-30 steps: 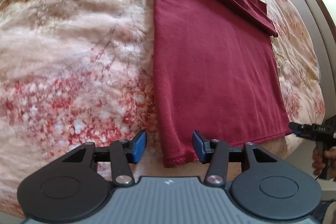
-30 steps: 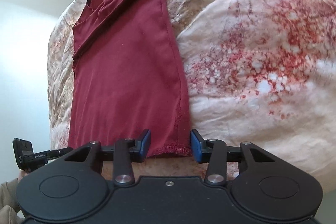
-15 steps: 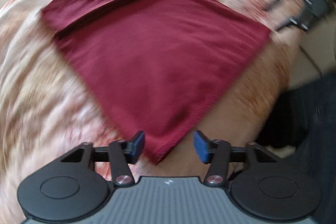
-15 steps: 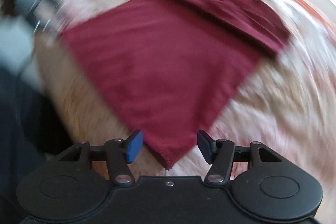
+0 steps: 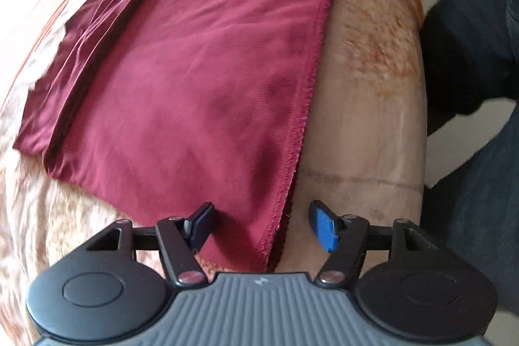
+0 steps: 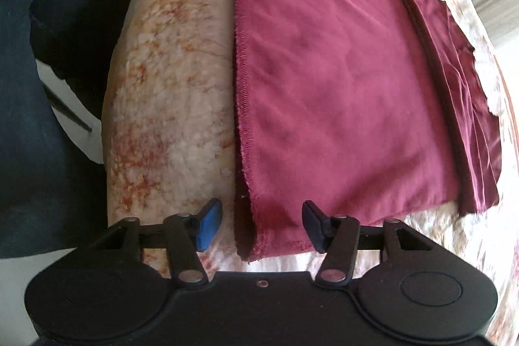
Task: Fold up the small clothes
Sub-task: 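Lift the hem edge with the right gripper while the left gripper lifts the other hem corner, then fold the hem over toward the collar with both grippers and release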
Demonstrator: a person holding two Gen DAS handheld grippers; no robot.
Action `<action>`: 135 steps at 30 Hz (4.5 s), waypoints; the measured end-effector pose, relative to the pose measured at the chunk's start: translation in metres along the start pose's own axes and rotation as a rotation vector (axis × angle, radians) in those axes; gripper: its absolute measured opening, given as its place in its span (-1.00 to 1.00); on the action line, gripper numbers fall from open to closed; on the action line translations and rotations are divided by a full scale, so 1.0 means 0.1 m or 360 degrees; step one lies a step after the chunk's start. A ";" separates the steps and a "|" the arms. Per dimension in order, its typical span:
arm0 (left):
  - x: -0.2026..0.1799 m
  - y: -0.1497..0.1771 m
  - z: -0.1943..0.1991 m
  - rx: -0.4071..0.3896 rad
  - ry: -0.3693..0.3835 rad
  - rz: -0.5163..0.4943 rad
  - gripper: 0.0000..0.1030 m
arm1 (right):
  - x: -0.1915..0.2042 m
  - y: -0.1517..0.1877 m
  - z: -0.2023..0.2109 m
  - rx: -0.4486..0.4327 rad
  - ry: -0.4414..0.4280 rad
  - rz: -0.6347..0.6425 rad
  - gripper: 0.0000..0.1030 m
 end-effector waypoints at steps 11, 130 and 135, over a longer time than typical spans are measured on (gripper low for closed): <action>0.15 0.01 0.16 -0.0065 -0.0116 0.0139 -0.49 | -0.29 -0.02 0.14 -0.0064 0.0086 -0.0376 -0.87; 4.68 0.93 -0.83 -0.0640 -0.0383 0.2176 0.44 | -5.12 0.39 -0.83 -0.0996 -0.0110 -0.2392 0.40; 3.67 0.89 -0.66 -0.0524 -0.0209 0.1841 0.53 | -4.07 0.46 -0.61 -0.0904 -0.0319 -0.2324 0.41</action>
Point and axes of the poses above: each gripper's, at about its wrist camera, not at the fingertips, and z roughly against the way its jaws point, x to its left, y to its underside, the point moved 5 cm from there along -z, roughly the way its jaws point, and after that the axes turned 8 degrees about -z, right-handed, at the moved point
